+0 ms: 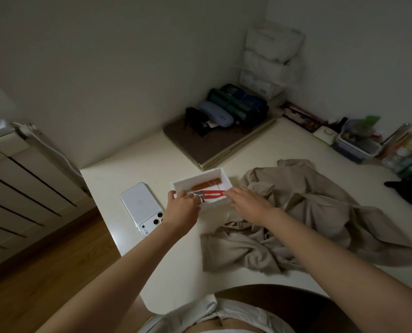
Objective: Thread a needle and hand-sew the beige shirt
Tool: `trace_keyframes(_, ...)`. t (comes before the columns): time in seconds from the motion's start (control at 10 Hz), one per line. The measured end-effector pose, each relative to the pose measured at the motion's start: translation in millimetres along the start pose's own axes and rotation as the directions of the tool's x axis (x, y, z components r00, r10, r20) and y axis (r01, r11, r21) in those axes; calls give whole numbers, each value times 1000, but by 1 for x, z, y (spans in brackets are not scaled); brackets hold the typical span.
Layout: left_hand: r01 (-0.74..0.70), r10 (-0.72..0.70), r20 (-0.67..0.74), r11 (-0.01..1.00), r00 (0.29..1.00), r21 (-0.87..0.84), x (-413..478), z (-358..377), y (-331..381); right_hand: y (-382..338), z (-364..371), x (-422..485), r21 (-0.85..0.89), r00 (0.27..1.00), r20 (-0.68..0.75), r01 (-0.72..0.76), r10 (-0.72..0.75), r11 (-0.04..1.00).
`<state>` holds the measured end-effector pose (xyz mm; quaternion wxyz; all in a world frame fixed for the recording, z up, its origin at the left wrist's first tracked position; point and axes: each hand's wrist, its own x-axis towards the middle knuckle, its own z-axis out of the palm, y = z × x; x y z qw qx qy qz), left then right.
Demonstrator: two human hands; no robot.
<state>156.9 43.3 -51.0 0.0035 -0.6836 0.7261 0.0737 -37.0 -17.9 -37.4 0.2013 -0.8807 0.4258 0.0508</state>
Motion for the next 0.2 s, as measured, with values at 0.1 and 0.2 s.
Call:
trace_keyframes(0.1, -2, 1, 37, 1000, 999, 15, 9, -5, 5, -1, -21, -4, 48, 1000, -9, 9, -9, 999)
trace_keyframes(0.2, 13, -16, 82, 999, 996, 36, 22, -15, 13, 4, -44, 3, -44, 1000, -13, 1, -2, 999)
